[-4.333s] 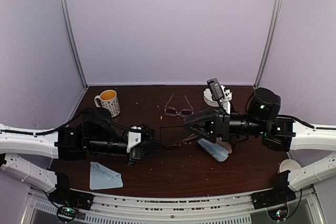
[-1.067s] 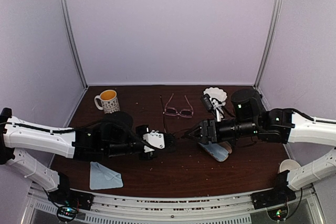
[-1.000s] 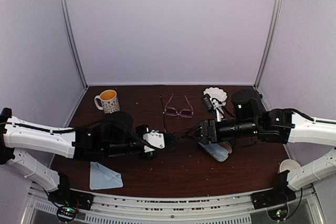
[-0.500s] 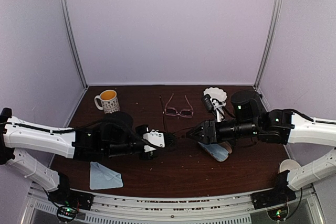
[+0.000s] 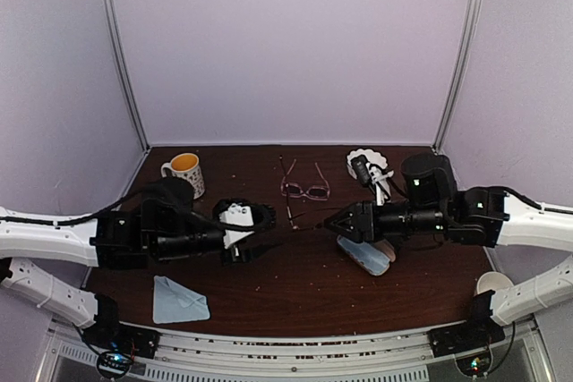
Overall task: Organize the sunglasses
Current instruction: Fold the left temple of the sunglasses on the sunglasses.
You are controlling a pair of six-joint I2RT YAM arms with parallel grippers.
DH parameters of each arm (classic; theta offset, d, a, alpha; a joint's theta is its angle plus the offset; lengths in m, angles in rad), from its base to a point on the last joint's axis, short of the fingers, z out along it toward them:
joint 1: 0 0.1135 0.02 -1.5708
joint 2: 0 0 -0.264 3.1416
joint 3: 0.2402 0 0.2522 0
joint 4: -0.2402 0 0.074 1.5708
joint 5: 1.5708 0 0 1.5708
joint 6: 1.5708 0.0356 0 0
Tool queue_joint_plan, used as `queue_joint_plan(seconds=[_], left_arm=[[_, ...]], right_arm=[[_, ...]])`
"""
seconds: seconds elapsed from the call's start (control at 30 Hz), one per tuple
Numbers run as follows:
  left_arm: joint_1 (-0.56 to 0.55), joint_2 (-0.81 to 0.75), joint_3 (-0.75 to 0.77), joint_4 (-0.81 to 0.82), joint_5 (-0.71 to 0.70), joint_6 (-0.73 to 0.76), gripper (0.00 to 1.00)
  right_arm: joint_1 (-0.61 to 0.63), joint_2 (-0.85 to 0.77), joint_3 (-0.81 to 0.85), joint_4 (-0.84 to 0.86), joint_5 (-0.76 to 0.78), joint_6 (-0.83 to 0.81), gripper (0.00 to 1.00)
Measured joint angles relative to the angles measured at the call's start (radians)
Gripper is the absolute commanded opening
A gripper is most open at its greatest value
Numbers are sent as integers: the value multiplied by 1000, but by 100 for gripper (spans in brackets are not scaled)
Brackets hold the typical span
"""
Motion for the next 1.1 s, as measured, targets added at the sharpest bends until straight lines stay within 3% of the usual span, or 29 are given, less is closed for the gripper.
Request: queue_joint_plan(seconds=[0.23,0.53,0.77,0.87,1.1], left_arm=[[0,-66,17,-24,-13,-101,58],[0,107,234,-166,76,-177,67],[0,201,280,-210,162,-166,77],[0,246,305,-219,172,-155,89],[0,340,362,-235,158,-144,90]], right_arm=[[-3,-13,-6,-1,29,-68,35],[16,-30,-17,-9,32,-173,34],[23,-58,-47,-12,32,-206,33],[27,-59,-51,-11,31,-211,32],[32,-59,-52,-10,27,-220,32]])
